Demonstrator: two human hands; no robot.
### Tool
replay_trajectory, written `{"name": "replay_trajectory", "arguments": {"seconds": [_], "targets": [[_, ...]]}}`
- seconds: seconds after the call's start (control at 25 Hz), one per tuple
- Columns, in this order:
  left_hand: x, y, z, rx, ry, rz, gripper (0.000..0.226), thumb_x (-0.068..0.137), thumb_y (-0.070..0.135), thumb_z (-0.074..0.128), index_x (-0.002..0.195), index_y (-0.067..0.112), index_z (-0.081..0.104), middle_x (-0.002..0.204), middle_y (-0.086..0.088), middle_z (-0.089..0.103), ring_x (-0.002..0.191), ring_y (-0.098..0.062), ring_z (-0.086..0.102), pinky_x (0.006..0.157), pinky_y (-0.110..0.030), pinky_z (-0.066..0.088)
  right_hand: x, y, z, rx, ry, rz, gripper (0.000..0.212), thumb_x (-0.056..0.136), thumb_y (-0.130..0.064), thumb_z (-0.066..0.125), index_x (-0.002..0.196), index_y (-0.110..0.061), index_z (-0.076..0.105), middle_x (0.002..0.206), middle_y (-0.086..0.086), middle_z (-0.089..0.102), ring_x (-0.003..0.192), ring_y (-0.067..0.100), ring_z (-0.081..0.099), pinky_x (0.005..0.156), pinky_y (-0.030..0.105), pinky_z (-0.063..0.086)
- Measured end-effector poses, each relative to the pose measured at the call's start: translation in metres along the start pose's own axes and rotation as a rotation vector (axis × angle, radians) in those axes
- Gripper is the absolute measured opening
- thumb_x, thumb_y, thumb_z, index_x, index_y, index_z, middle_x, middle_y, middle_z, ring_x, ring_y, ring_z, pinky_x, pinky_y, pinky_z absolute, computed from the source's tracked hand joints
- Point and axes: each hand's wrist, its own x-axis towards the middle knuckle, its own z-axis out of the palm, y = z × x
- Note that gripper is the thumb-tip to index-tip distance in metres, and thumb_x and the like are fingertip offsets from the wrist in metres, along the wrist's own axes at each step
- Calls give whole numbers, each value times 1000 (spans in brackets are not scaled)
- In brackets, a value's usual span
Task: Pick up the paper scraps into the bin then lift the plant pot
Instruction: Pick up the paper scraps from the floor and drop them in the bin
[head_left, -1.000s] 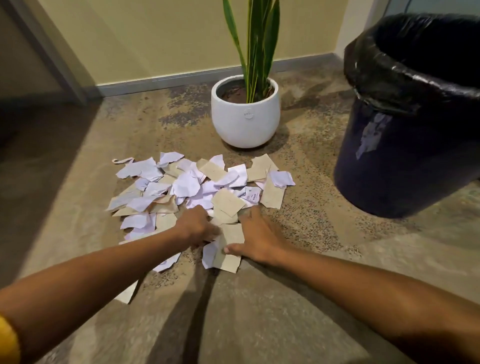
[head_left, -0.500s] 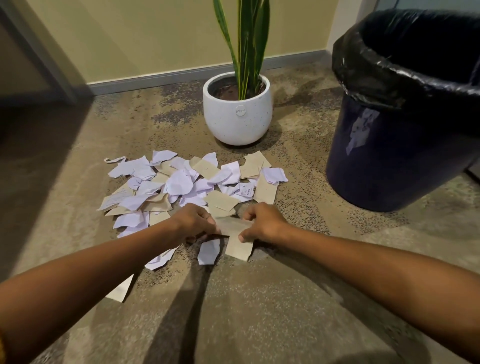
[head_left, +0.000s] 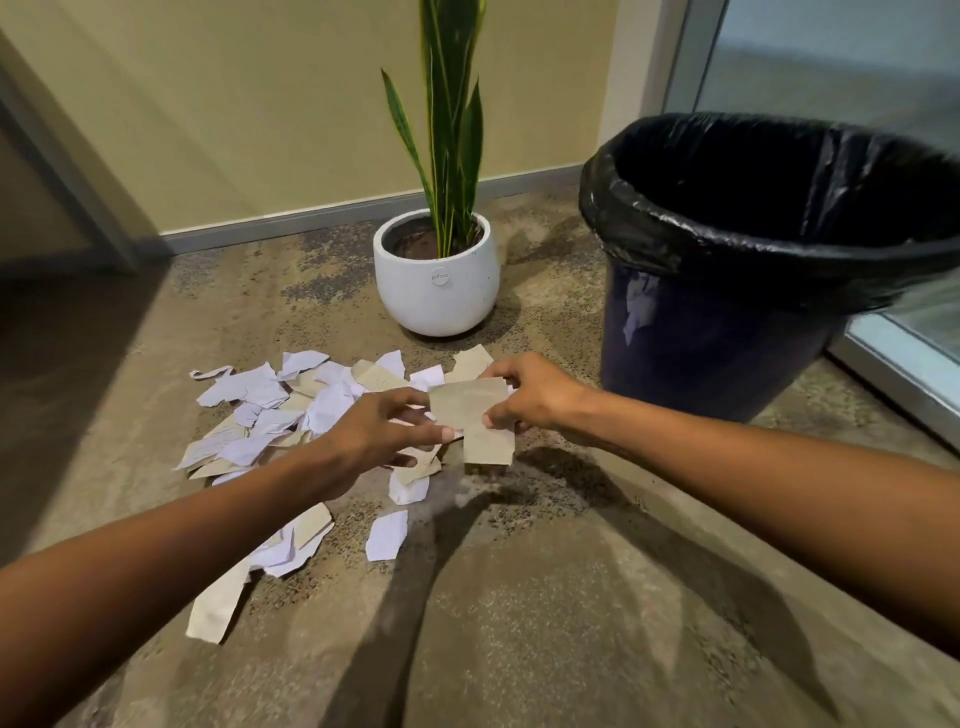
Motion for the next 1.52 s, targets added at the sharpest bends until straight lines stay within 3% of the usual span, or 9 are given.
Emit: {"name": "replay_trajectory", "arguments": {"seconds": [0.12,0.24,0.36,0.48,0.64,0.88,1.2,1.36,1.52], "targets": [[1,15,3,33,15,69,32,76,13,75,105,7,63,85,-6,66,80,-17,63,71,-30,53,-15,-29,-30,-37,123,-138,37,75,1,71,111,-6,66,94,4,62,89,19,59,76,34,56],[4,7,0,116,22,51,30,75,12,75,104,9,66,86,-7,66,80,-17,61,69,-29,51,-35,-59,-73,-51,337,-269,29,77,-4,70,106,-8,68,84,-1,61,78,14,57,61,21,48],[7,-15,-6,410,17,28,29,72,17,79,98,18,66,94,-5,64,83,-17,60,80,-34,51,-48,-73,-119,-23,639,-302,16,79,-12,67,94,-14,69,83,0,64,77,12,57,57,20,42],[7,-36,-7,828,-55,21,45,71,31,78,111,28,58,116,-3,58,100,-15,57,87,-28,49,-50,-66,-156,82,896,-248,17,79,-16,66,96,-11,68,96,8,71,88,20,65,73,32,54],[7,-40,0,978,-98,54,64,72,37,75,128,27,46,132,-3,48,118,-17,49,93,-22,44,-48,-40,-183,202,1012,-79,34,78,-16,68,112,-13,66,110,9,69,100,24,66,88,42,56],[10,-43,11,1124,-122,105,69,73,33,74,133,30,40,130,-4,45,117,-21,49,93,-24,43,-44,-28,-187,216,964,46,12,73,-17,77,78,-20,66,93,4,69,87,20,67,83,36,58],[6,-45,8,1143,-131,88,73,73,30,76,135,29,38,132,-5,42,113,-22,51,90,-27,44,-43,-62,-153,22,992,-169,2,83,-21,69,85,-22,69,85,-6,67,90,10,64,85,28,53],[6,-49,5,1104,-116,85,73,74,29,75,136,29,38,131,-7,44,112,-22,53,88,-27,43,-35,-81,-91,-89,745,-418,4,84,-15,67,87,-18,69,82,-7,65,76,6,59,71,19,50],[11,-58,1,979,8,61,68,78,37,70,136,21,40,131,-12,47,115,-25,52,90,-27,42,-5,-61,-31,-121,396,-296,9,77,-11,71,85,-15,71,76,-2,66,72,11,59,70,29,50]]}}
